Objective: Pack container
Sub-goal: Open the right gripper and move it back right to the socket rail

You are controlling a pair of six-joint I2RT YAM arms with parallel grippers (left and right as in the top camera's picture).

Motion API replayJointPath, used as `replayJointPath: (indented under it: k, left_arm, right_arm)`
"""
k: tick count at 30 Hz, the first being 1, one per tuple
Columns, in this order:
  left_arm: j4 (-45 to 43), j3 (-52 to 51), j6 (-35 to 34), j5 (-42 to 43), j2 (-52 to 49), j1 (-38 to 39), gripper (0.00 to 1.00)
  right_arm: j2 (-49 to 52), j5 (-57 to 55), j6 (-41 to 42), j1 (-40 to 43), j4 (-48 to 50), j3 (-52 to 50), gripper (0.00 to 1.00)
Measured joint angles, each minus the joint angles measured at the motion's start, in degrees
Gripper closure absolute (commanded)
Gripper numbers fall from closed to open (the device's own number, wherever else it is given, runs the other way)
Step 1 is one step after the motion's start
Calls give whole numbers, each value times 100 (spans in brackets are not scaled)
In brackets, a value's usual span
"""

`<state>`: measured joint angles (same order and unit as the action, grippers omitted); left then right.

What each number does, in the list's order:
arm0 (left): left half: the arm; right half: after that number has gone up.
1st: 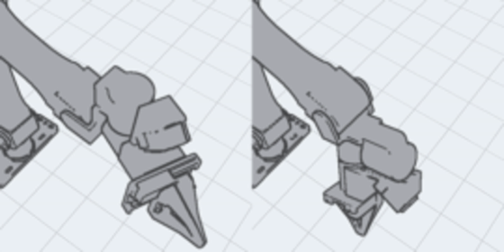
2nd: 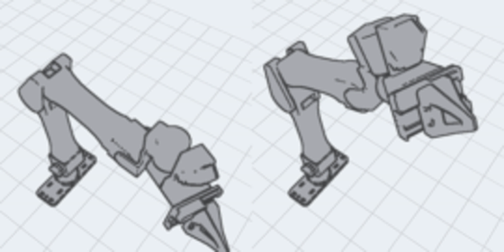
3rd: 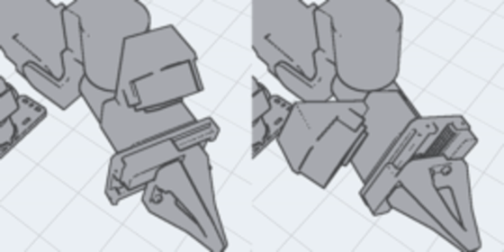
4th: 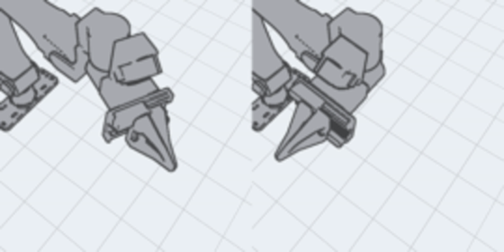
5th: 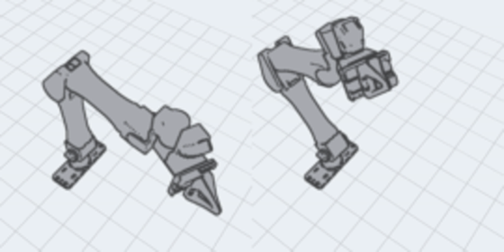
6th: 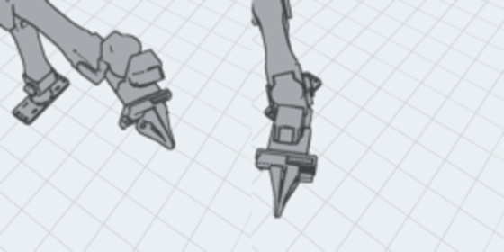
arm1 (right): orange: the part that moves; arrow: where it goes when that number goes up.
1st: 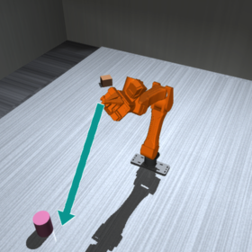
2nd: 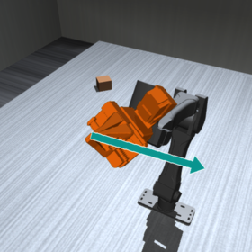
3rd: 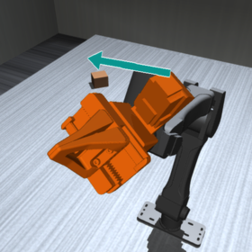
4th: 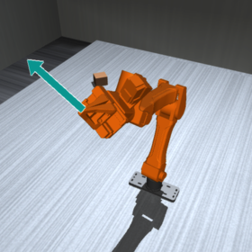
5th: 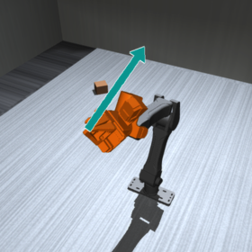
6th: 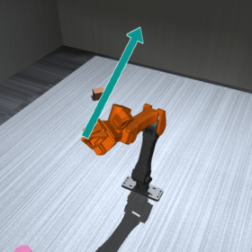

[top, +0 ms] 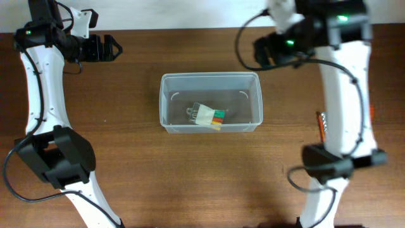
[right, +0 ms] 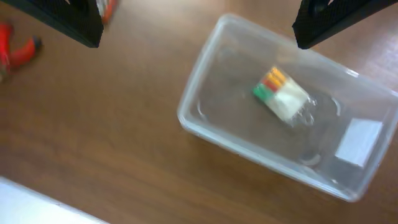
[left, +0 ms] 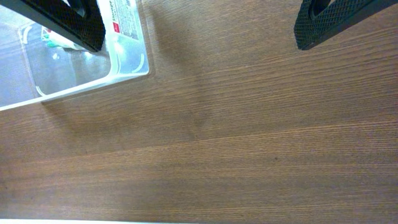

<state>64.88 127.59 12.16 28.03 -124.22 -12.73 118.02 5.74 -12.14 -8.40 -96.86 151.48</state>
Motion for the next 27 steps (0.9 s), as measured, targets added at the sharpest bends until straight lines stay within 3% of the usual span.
replayJointPath:
  k: [4,8,18,27]
  left_arm:
    - [0,0,0,-2,0,0,1]
    - [-4,0,0,0,0,0,1]
    - [-2,0,0,0,0,0,1]
    - [0,0,0,0,0,0,1]
  right_arm:
    - [-1128,-267,15,544,-9,-1679,1]
    - [-1891,-374,0,1650,-2,-3237,1]
    - [-1895,20,-535,3993,1016,-5121,2]
    - [-1895,83,-1421,4089,2055,-6258,1]
